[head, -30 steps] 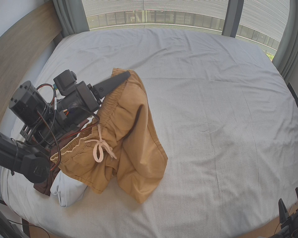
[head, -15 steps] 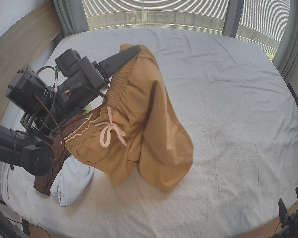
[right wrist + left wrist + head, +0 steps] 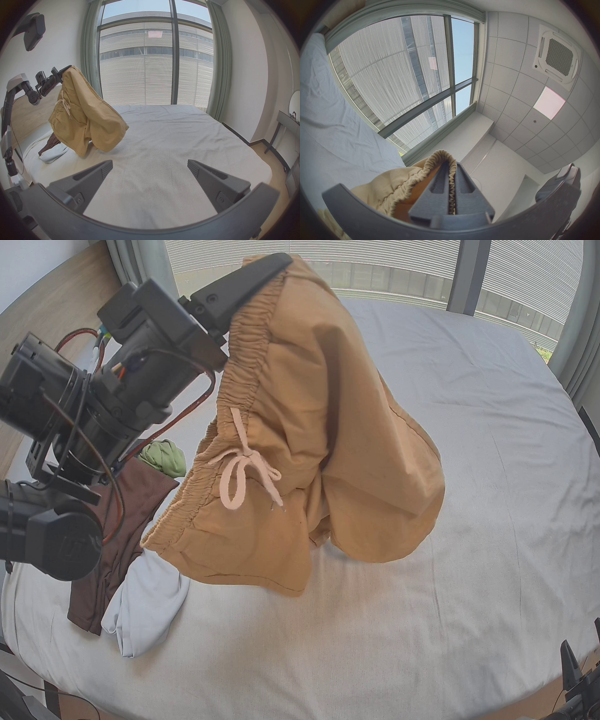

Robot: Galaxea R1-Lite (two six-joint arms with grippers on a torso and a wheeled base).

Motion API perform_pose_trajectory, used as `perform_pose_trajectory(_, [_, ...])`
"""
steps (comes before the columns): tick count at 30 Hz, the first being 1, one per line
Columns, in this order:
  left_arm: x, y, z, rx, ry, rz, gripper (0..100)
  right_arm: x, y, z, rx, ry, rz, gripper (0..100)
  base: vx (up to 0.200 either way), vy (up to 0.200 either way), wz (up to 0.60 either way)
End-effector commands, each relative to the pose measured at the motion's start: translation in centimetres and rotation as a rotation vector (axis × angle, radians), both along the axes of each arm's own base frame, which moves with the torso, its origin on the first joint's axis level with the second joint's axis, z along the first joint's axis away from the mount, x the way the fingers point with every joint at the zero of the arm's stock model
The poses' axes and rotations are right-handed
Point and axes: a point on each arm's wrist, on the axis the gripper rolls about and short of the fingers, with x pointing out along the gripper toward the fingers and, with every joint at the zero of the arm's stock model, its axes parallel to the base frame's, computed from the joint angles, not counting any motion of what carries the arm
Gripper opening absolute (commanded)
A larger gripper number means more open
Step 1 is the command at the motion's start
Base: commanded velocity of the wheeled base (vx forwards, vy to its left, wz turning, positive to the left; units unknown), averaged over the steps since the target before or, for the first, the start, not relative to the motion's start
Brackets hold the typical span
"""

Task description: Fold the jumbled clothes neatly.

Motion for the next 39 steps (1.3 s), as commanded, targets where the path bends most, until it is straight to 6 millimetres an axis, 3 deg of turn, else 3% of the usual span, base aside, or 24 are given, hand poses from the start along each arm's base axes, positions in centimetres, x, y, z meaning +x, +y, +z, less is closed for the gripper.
perform_pose_trajectory(1, [-1.0,0.2,1.0,-0.023,-0.024,-0.018,0,0.0,0.0,-0.5,0.001,0.001,0.000,100,0.000,0.000,0.00])
perform_pose_trajectory(13, [0.0,-0.4,-0.8,0.005,0.016,-0.012,0,0.0,0.0,-0.5,-0.001,0.001,0.000,100,0.000,0.000,0.00])
perform_pose_trajectory(25, [-0.4,-0.1,0.8,-0.026,-0.034,-0.016,0,0.0,0.0,-0.5,-0.001,0.001,0.000,100,0.000,0.000,0.00])
perform_pose_trajectory(39, [-0.3,-0.3,0.5,-0.023,-0.027,-0.018,0,0.0,0.0,-0.5,-0.001,0.001,0.000,100,0.000,0.000,0.00])
